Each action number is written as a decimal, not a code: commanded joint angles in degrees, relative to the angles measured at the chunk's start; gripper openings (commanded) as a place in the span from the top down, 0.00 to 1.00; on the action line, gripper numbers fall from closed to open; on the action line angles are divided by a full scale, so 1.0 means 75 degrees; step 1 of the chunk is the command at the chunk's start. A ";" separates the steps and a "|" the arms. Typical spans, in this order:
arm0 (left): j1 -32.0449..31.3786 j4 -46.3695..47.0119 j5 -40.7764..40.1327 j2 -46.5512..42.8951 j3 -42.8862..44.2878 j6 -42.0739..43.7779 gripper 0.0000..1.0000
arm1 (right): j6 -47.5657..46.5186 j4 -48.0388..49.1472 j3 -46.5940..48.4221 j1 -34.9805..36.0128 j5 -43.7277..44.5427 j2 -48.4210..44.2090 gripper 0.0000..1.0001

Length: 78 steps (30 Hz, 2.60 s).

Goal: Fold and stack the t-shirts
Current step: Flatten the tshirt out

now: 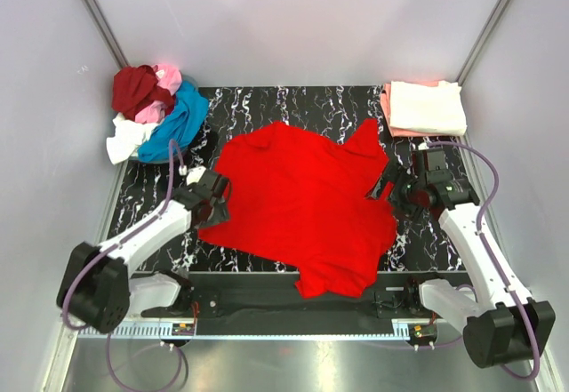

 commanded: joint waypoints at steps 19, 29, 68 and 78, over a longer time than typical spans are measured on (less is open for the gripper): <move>0.0504 0.1159 0.0026 0.1065 -0.0238 0.0097 0.46 | -0.0121 -0.0268 -0.0111 0.0037 -0.0330 -0.0599 0.09; 0.0481 0.1253 0.0226 0.1394 -0.0085 0.0320 0.27 | -0.0226 -0.0432 -0.0041 0.0025 -0.0377 -0.0610 0.10; 0.0563 -0.0235 -0.0149 -0.1899 0.0442 0.0062 1.00 | 0.6018 -0.1300 -0.1293 0.9199 0.2880 -0.0025 0.21; 0.0575 -0.0399 -0.0079 -0.2356 0.0571 0.0156 1.00 | 0.6009 -0.0479 -0.1073 0.9377 0.3138 0.1811 0.19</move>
